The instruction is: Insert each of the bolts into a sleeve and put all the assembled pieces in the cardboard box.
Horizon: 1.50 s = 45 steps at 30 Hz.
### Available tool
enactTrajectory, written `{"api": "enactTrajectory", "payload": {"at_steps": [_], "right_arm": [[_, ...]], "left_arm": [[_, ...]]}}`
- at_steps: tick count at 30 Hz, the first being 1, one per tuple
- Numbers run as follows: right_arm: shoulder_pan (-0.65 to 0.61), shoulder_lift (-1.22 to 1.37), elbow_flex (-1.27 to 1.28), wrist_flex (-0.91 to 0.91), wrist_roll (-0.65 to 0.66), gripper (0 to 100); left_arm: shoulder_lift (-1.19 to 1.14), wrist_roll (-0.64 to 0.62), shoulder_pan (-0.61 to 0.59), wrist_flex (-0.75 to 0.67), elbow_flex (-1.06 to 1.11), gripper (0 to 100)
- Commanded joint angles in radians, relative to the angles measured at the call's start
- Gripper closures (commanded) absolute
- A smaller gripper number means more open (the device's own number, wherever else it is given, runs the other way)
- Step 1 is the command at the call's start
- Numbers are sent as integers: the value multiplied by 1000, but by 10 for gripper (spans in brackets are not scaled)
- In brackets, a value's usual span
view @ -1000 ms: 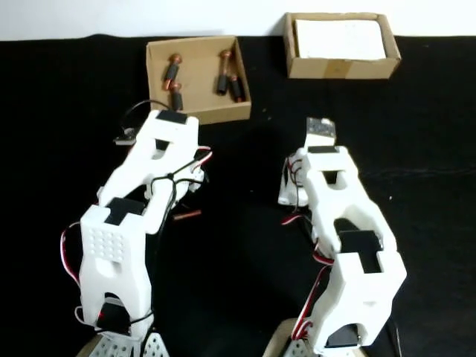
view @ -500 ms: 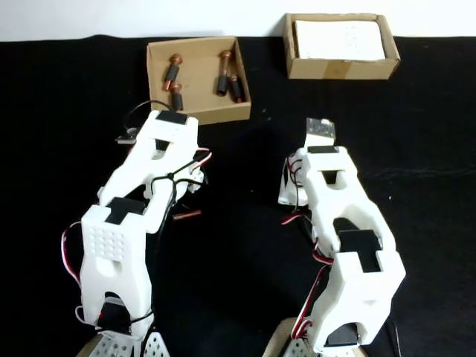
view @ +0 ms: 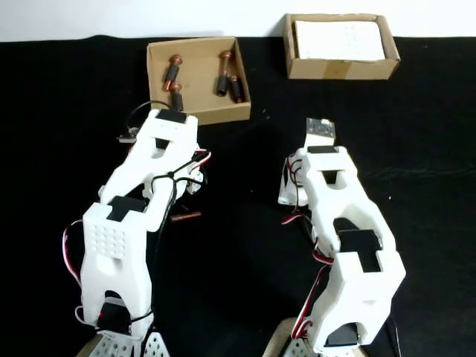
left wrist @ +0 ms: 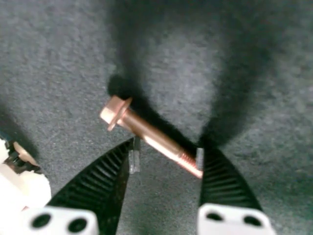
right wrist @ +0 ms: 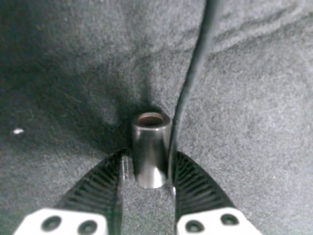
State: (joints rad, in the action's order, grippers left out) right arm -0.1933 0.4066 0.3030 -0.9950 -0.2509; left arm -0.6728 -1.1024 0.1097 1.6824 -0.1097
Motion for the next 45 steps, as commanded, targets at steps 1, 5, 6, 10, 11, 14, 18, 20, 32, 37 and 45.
{"api": "enactTrajectory", "payload": {"at_steps": [1,5,6,10,11,14,18,20,32,37,45], "right_arm": [[10,-1,1,61,-3,991],[10,-1,1,61,-3,991],[10,-1,1,61,-3,991],[10,-1,1,61,-3,991],[10,-1,1,61,-3,991],[10,-1,1,61,-3,991],[10,-1,1,61,-3,991],[10,-1,1,61,-3,991],[12,-1,2,61,-3,991],[12,-1,2,61,-3,991],[12,-2,2,61,-3,991]], "left_arm": [[-58,37,-12,15,5,984],[-58,41,-12,14,5,992],[-58,44,-8,15,7,992],[-54,49,-5,18,5,991],[-48,52,-5,18,2,991],[-47,121,15,21,-36,991],[-15,239,59,35,-137,991],[19,316,88,35,-194,991],[41,1106,5,-176,-326,991],[39,1189,-8,-221,-323,986],[-1,1277,-5,-219,-329,854]]}}
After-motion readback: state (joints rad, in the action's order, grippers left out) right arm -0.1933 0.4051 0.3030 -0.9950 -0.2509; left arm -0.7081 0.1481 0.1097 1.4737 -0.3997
